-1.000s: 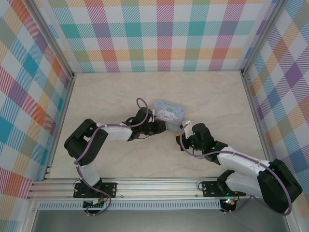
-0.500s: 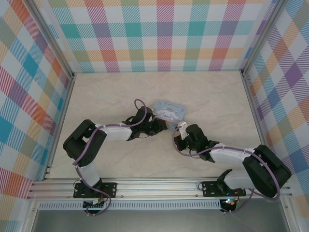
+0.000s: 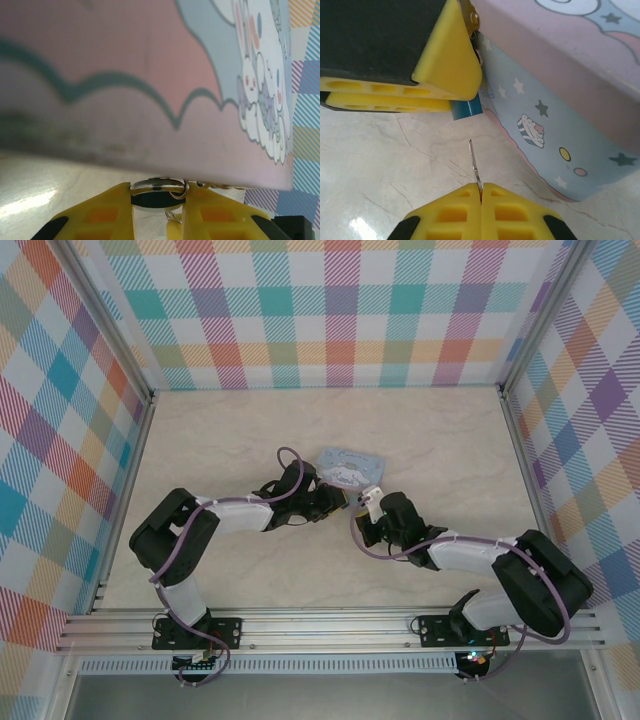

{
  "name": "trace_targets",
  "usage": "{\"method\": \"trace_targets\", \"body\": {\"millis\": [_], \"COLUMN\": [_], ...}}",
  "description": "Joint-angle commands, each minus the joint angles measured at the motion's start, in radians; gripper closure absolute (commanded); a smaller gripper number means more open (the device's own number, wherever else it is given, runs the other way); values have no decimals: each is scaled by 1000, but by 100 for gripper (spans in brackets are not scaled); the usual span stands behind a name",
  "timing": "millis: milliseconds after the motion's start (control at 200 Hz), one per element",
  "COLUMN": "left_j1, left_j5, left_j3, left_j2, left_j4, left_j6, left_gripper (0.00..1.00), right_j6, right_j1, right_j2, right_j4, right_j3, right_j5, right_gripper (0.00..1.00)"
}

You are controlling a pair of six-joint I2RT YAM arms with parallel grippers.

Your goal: Unlock the padlock with the key

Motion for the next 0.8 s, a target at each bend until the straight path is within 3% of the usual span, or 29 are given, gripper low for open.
{"method": "trace_targets", "body": {"millis": [0,795], "left_j1": [-18,-18], "left_j5": [12,16], "left_j3": [16,8], "left_j2": [-40,-40], "left_j4": [36,50], "left_j6": [-27,-36], "left_gripper": [77,78], "right_j6": [-10,18], "right_j1": [8,8], "right_j2": [22,70], "right_j4": [44,124], "right_j3": [37,51], "right_j5": [1,-13], "right_gripper": [100,100]}}
